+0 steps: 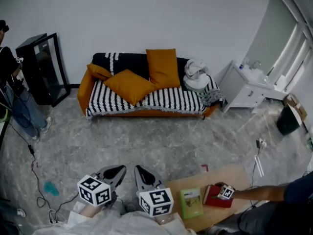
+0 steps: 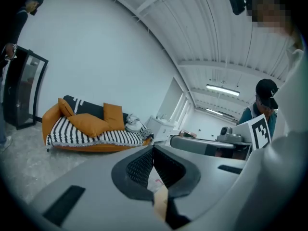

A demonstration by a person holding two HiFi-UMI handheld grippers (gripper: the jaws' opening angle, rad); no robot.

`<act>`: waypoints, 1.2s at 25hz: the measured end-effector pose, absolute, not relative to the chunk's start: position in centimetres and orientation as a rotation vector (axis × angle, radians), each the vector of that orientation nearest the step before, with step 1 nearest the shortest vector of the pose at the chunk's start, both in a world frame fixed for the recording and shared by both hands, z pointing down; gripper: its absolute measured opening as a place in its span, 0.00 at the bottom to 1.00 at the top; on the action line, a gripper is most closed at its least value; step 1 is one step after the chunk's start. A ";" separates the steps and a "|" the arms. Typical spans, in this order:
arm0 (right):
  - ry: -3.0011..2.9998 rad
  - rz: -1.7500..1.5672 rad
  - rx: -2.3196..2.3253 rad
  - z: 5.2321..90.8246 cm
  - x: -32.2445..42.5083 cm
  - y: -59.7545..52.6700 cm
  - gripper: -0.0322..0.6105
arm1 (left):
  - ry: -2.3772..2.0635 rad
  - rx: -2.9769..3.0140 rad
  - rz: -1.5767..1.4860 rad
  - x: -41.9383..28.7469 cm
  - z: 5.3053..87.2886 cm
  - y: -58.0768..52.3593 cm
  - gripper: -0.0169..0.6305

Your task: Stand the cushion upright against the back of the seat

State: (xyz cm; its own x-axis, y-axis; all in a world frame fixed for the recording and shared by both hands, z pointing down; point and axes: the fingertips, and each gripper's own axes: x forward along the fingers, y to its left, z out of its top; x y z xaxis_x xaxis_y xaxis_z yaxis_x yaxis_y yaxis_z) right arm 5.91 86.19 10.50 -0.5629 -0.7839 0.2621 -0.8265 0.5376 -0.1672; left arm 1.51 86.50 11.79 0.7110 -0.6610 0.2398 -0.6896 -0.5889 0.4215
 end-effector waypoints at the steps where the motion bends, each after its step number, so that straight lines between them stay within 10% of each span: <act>1: -2.615 0.423 1.364 10.8 5.9 86.3 0.07 | -1.029 2.423 0.082 1.9 12.0 86.6 0.04; 30: -2.551 0.369 1.503 10.6 1.3 59.6 0.07 | -0.871 2.518 0.106 -2.3 11.9 60.3 0.04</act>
State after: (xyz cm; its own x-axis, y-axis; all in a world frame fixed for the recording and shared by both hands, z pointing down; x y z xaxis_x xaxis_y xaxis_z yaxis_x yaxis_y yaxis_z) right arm 1.30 59.59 10.64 -0.4831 -0.8365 0.2585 -0.8755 0.4651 -0.1311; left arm -2.26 60.29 11.90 0.7957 -0.5643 0.2201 -0.6006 -0.6879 0.4075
